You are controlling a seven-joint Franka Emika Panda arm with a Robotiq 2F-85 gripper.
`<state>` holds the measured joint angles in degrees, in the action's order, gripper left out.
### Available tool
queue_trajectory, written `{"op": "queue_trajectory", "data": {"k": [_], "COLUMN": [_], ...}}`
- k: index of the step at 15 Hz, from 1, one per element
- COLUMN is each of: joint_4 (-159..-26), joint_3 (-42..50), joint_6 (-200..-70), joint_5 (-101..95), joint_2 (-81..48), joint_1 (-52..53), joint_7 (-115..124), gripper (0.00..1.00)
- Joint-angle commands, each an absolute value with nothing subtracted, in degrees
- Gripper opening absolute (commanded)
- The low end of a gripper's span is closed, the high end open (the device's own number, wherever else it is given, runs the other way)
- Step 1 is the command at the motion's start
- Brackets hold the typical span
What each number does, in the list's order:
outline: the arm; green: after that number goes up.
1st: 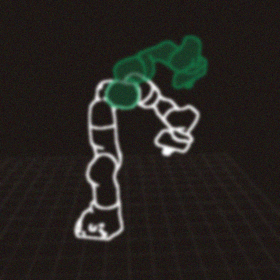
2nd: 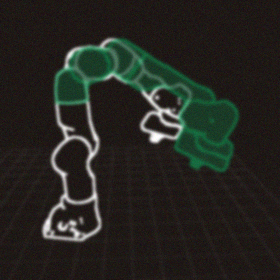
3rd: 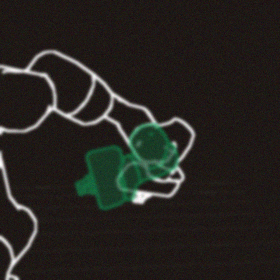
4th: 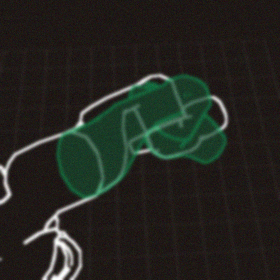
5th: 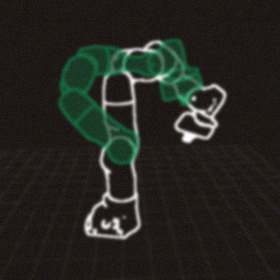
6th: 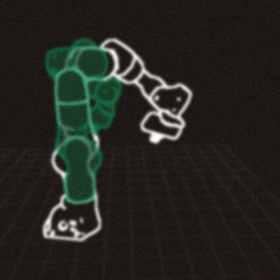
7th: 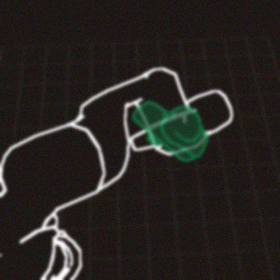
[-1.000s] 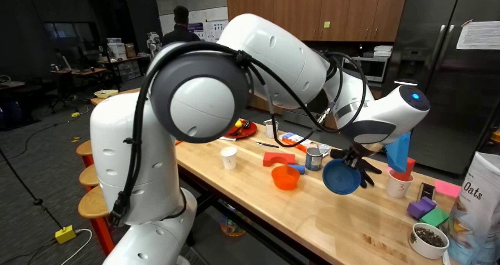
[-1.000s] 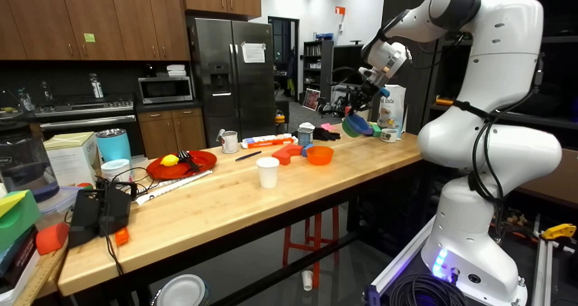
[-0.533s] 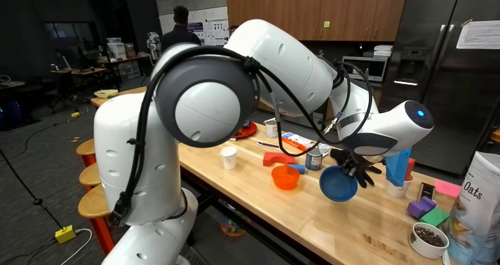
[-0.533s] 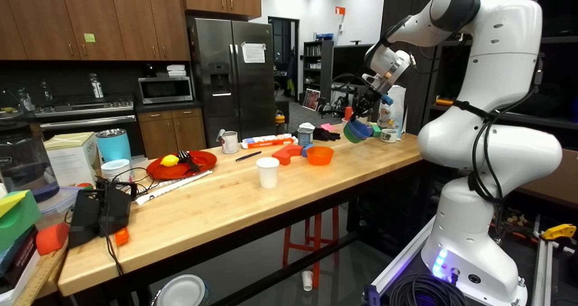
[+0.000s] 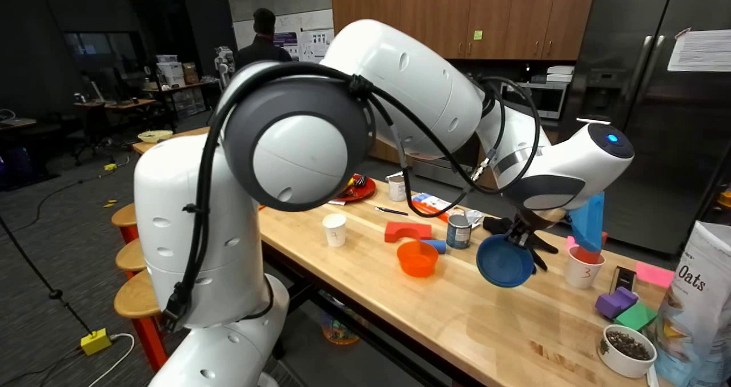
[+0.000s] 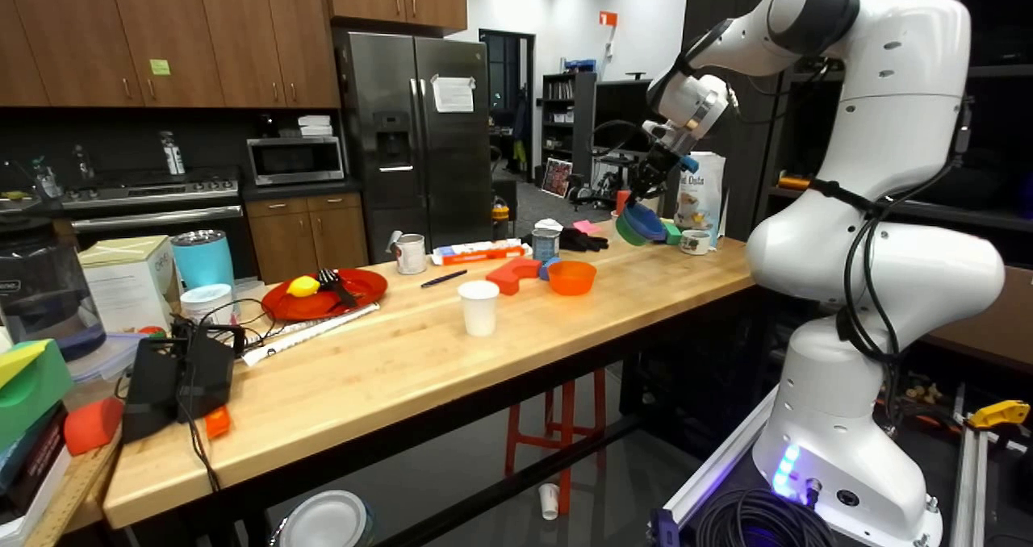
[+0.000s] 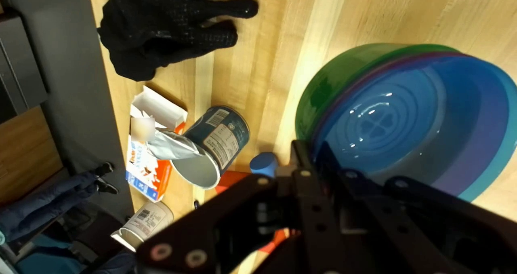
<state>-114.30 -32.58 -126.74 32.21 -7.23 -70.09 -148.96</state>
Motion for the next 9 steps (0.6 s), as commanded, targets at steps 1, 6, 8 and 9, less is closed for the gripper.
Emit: {"op": "queue_trajectory", "data": {"k": [1,6,8,9], "joint_4": [-112.9,-108.8,-106.8,-105.5], "joint_3": [-33.5,-36.6,-38.8,-40.2], "joint_6": [-126.8,-126.0,-125.6,-125.1], "joint_5": [30.1,26.4,23.5,21.7], "joint_2": [-6.0,-6.7,-6.9,-7.1], "joint_1": [-70.5,-71.2,-71.8,-72.1], "joint_7": [-149.0,-149.0,-149.0,-149.0], "gripper": [0.02,0.02,0.02,0.02]}}
